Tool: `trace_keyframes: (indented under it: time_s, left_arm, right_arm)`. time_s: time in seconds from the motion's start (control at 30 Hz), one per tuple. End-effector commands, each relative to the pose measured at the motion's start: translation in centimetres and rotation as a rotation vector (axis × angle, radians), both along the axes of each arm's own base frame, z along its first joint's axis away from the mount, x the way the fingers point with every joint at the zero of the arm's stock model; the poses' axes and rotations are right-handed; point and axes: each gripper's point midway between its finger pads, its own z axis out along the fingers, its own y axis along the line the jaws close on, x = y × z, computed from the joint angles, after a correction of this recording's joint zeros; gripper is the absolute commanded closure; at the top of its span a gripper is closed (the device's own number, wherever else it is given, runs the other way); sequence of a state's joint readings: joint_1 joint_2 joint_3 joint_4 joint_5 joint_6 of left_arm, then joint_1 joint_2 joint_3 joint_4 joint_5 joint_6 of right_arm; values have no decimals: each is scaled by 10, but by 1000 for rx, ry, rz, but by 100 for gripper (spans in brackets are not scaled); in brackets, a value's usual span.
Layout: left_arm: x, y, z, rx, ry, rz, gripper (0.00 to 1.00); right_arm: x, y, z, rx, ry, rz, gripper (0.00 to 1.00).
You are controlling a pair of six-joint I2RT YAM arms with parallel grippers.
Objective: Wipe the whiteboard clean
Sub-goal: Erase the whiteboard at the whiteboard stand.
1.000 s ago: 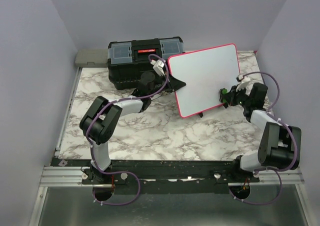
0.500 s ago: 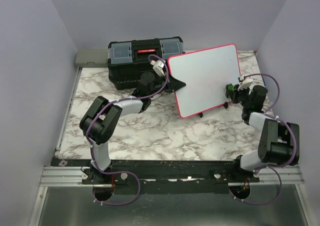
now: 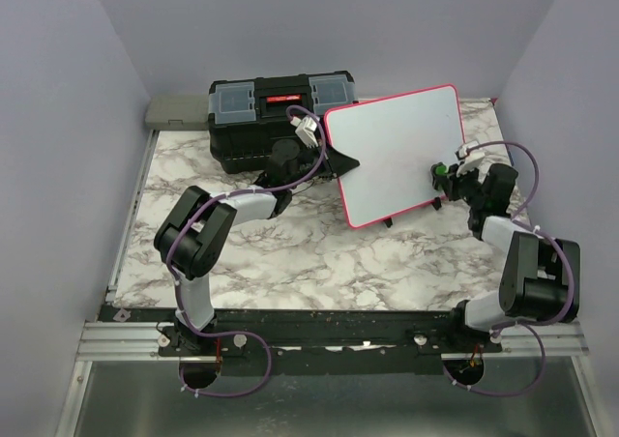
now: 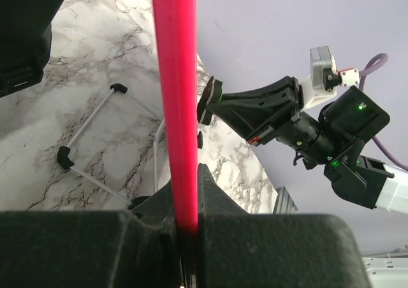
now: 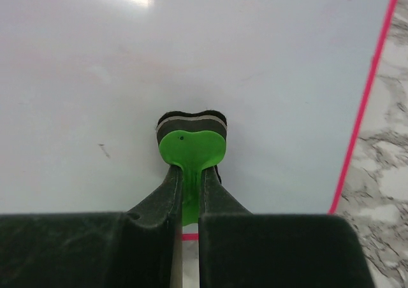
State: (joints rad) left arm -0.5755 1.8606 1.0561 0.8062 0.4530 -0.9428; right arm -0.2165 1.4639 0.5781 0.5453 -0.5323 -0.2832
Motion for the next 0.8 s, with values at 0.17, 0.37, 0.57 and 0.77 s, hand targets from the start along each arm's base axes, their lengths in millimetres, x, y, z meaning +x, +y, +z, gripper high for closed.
trace_keyframes:
  time_s: [0.17, 0.37, 0.57, 0.77]
  left_arm:
    - [-7, -2, 80, -165, -161, -26, 100]
    - [-4, 2, 79, -200, -133, -15, 100]
    - [-1, 8, 81, -248, -94, -3, 100]
    - [-1, 9, 79, -245, -86, -7, 100]
  right_arm:
    - [-20, 38, -5, 11, 69, 201, 99]
    - [-5, 3, -27, -84, 155, 41, 99]
    - [6, -19, -36, -137, 174, -63, 99]
    - [23, -34, -31, -149, 158, -145, 99]
